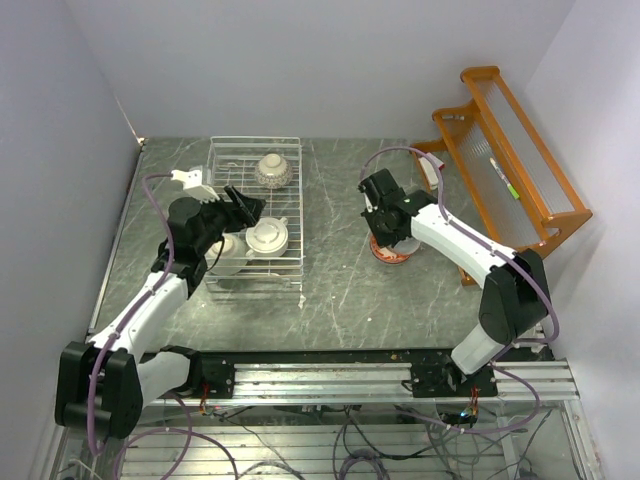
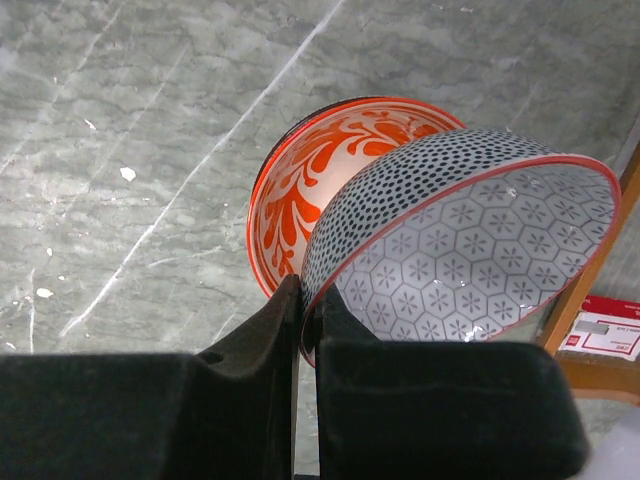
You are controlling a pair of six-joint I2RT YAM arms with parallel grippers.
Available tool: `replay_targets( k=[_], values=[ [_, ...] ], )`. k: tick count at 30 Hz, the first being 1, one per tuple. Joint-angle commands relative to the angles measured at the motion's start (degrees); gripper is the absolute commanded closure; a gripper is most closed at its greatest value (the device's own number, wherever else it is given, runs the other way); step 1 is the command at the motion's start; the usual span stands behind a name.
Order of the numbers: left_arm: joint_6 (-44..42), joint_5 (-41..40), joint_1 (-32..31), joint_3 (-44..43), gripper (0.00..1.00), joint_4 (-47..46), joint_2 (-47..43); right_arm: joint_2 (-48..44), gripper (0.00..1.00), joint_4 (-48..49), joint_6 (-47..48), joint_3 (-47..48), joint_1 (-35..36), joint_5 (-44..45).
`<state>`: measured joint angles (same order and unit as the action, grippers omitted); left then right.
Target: Unload the bowls from the dish rack
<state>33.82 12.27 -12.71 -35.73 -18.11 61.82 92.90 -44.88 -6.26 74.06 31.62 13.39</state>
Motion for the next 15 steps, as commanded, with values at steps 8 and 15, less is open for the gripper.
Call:
replay_targets(
  k=[8, 15],
  values=[
    [-0.62, 1.58, -0.40, 1.52, 0.18, -1.53, 1.44, 1.24, 1.00, 4.08, 1.62, -1.95, 0.20, -2.01],
    [-0.78, 1.57, -0.44, 1.58, 0.18, -1.24, 1.43, 1.47, 1.00, 5.53, 1.62, -3.68, 0.20, -3.24]
  ],
)
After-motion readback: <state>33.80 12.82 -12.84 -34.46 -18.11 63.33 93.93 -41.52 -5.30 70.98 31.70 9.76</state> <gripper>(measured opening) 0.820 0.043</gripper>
